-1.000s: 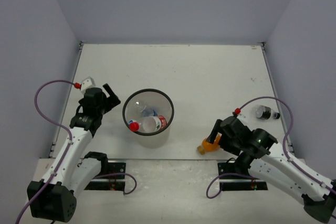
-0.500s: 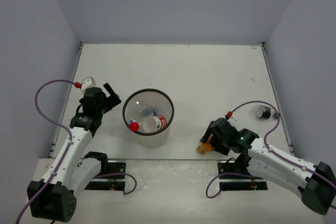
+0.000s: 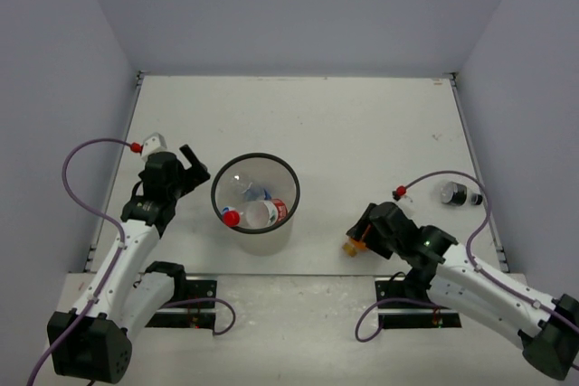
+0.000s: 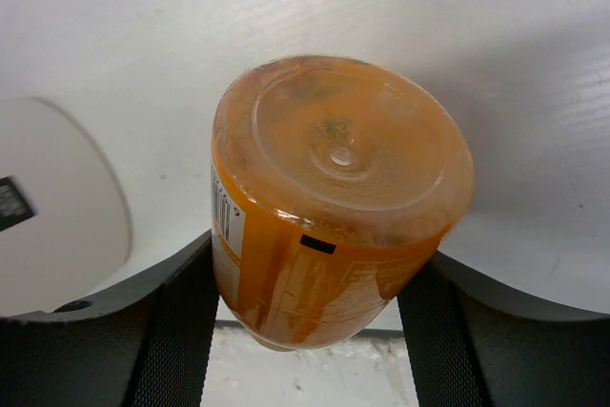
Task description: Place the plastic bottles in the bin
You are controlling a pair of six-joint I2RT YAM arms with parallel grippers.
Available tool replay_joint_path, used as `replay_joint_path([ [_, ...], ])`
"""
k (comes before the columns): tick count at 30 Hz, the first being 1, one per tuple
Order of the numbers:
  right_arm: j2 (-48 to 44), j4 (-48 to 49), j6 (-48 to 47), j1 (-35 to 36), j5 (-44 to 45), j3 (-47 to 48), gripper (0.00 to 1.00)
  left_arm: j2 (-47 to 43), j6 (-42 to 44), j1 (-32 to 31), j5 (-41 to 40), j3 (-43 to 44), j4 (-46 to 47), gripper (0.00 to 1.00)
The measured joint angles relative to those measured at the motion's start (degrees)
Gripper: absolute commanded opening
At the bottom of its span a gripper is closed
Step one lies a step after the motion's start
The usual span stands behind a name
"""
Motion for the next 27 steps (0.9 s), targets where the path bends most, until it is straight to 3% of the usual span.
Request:
replay_joint_path([
  [6,-8.06,0.76,-12.62,0.0,2.04,10.25,0.15,-0.07,0.0,0.0,0.21,0.0,0.02,1.0],
  [13,-5.92,10.12,-31.25,0.07,1.11,31.35,0.16,-0.02,0.04,0.0,1.32,0.0,0.41,1.0],
  [20,7.48,19.78,-42.47,4.2,-4.23,43.1,0.21,0.0,0.04,0.0,1.31,0.0,0.44,1.0],
  [27,23.82,20.47,-51.65,9.98,-7.69,53.77,0.26,0.4,0.02,0.0,1.31,0.0,1.52,1.0],
])
